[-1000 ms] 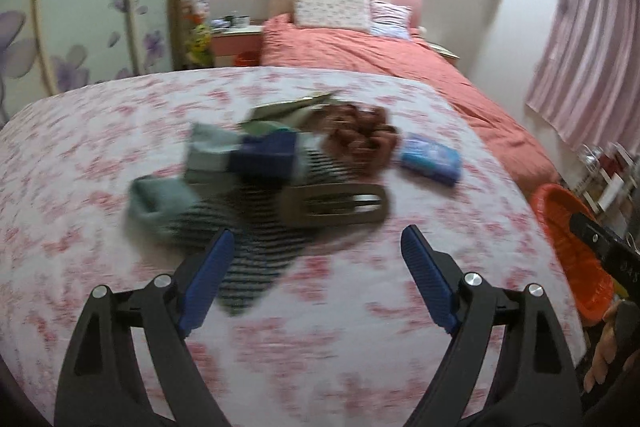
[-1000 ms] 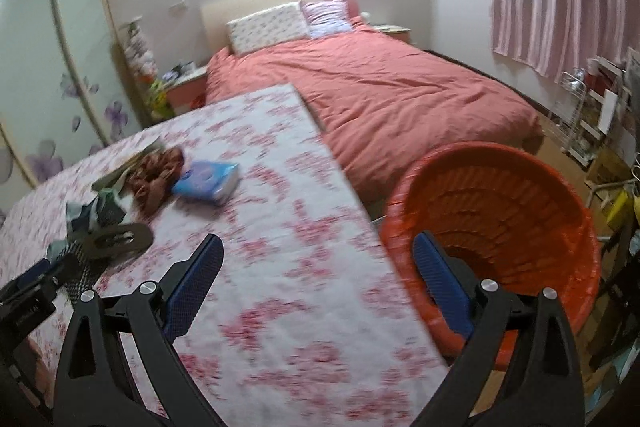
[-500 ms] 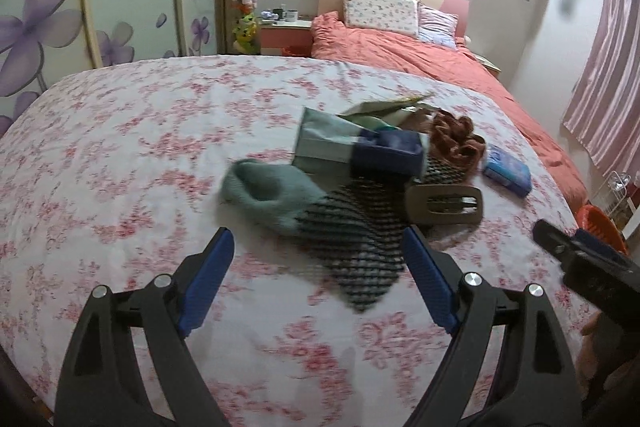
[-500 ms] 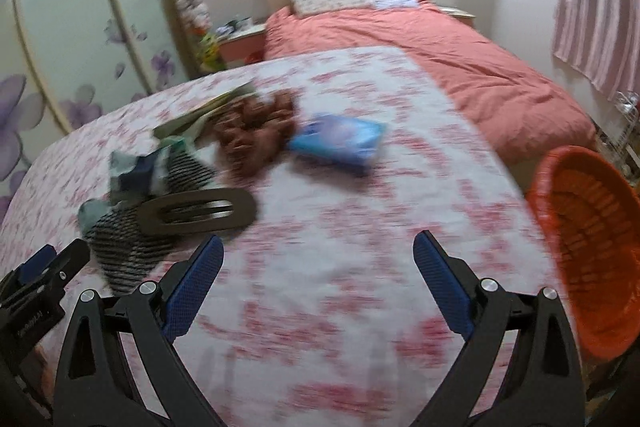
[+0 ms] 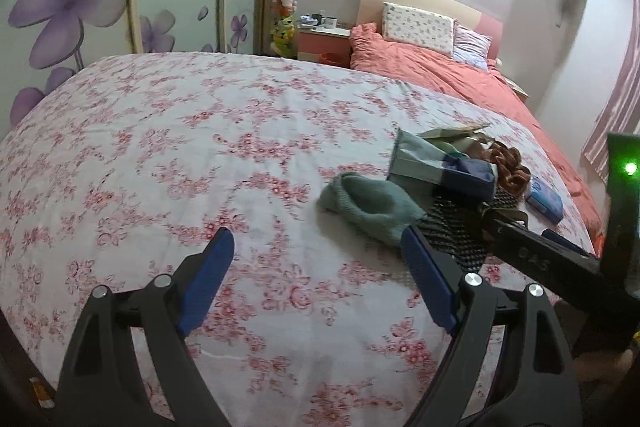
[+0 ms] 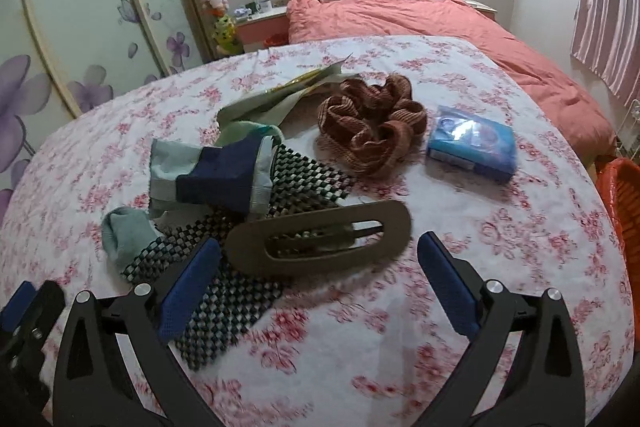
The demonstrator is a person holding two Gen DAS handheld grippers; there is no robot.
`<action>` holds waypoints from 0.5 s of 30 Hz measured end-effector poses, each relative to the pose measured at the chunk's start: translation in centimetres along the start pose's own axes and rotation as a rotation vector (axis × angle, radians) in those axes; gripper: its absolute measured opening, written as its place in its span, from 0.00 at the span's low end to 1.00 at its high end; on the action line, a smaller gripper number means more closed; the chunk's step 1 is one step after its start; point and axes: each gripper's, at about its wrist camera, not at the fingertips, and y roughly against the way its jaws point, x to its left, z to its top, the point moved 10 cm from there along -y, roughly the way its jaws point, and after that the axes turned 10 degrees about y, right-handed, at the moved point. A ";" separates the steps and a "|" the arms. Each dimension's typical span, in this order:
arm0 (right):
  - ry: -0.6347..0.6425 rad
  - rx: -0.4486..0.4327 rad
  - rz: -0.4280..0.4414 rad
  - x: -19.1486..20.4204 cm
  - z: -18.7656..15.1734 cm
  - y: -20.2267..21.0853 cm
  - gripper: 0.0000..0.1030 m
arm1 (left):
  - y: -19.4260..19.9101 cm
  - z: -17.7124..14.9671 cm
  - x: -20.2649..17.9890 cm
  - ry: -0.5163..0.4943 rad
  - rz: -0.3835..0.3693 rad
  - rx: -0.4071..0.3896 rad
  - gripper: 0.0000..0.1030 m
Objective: Collect trash
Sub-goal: 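Move both tools back over the bed toward the brown hair clip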
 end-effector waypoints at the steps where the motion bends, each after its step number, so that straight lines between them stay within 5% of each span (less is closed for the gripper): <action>1: 0.001 0.006 -0.024 0.0 0.0 -0.4 0.95 | -0.1 0.0 0.2 0.006 0.001 0.003 0.81; 6: 0.045 -0.008 -0.072 -0.9 0.0 -0.2 0.96 | -0.2 -0.3 0.1 0.015 -0.010 0.010 0.81; 15: -0.040 -0.011 -0.159 -9.3 -2.7 2.4 0.95 | -0.5 -0.8 -0.7 0.018 -0.043 0.020 0.82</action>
